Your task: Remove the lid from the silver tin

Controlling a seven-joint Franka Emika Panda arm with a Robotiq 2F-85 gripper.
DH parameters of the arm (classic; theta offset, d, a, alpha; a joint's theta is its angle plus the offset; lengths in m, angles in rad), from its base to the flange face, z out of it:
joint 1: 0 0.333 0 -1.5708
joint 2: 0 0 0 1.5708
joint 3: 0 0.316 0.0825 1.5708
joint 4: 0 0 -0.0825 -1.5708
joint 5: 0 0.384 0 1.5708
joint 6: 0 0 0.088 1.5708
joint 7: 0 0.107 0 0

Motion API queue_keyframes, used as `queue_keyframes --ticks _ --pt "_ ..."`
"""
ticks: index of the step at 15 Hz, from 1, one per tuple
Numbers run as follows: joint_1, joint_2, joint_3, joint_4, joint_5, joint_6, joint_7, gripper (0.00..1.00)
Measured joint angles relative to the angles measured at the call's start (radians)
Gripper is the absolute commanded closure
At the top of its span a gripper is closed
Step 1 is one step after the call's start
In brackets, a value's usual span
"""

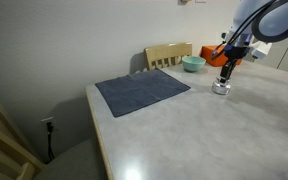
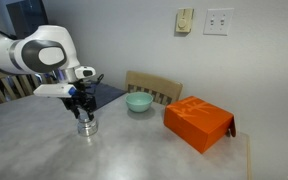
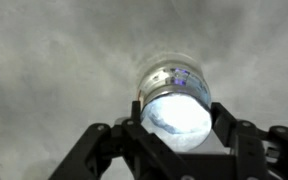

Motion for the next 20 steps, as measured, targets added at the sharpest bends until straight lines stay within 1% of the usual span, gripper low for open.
queue_keyframes --ticks 5,10,16,20 --pt "0.039 -0.066 -0.01 -0.022 -0.067 -0.007 0.068 0.56" --pt "0.052 -0.085 0.0 -0.029 -0.07 -0.053 0.072 0.56" --pt "0.06 -0.035 0.037 -0.019 -0.068 -0.123 0.064 0.56" --pt "0.074 0.041 0.063 0.036 -0.068 -0.171 0.046 0.56"
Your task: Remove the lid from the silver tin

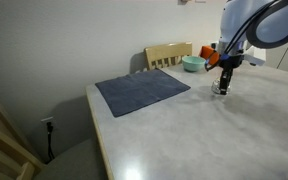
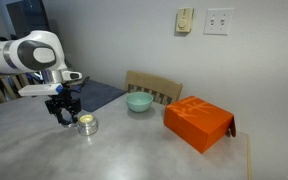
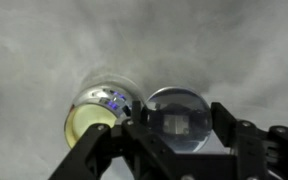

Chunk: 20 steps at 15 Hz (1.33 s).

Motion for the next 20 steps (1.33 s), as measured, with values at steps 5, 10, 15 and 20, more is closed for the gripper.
queue_keyframes --ticks 5,10,15,20 --pt "0.039 0.118 0.002 0.09 -0.004 -0.006 -0.009 0.56" --pt "0.059 0.165 0.002 0.174 -0.005 -0.104 -0.05 0.56" --pt "0.068 0.203 0.008 0.25 -0.005 -0.2 -0.112 0.56" --pt "0.067 0.218 0.014 0.273 -0.004 -0.217 -0.138 0.0"
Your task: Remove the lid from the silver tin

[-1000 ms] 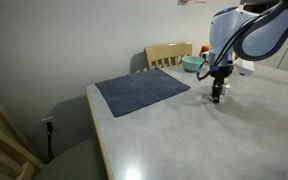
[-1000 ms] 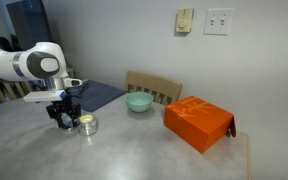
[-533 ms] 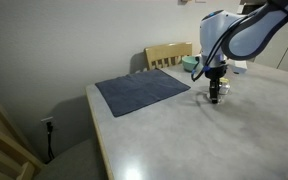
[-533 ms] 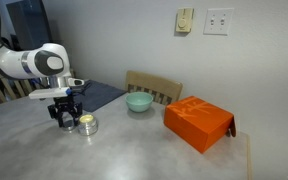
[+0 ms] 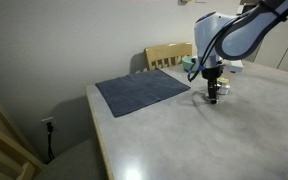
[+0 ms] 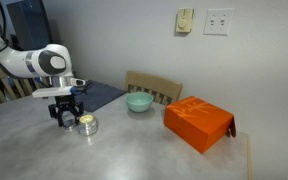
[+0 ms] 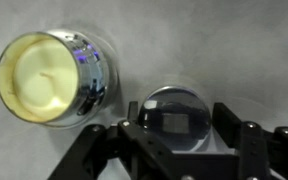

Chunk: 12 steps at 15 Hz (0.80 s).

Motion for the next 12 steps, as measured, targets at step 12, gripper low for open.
queue_keyframes --ticks 12 --pt "0.015 -0.072 -0.005 -0.053 -0.059 0.082 0.103 0.0"
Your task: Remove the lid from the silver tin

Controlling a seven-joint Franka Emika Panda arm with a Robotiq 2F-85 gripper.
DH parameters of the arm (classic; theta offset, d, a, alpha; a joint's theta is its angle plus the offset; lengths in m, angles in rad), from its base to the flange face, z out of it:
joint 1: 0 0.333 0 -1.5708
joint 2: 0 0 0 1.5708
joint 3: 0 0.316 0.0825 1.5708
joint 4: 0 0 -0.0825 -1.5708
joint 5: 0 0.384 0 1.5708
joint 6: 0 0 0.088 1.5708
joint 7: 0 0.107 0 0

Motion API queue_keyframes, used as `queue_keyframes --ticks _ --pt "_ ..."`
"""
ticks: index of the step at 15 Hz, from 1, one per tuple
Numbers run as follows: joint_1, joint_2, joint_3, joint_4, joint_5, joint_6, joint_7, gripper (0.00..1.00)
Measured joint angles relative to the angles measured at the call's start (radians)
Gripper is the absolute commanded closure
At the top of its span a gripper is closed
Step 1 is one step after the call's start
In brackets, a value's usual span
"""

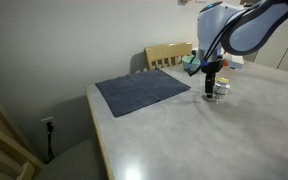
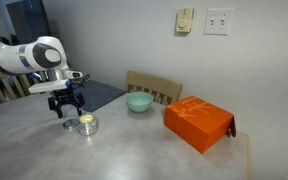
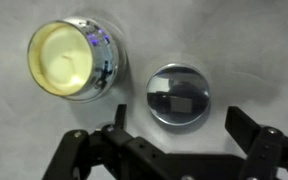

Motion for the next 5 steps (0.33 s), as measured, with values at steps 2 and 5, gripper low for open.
queue_keyframes --ticks 2,5 --pt "0.0 -0.052 -0.001 -0.038 -0.009 0.008 0.022 0.0" --pt "-0.002 -0.089 0.001 -0.065 -0.003 0.006 0.022 0.0"
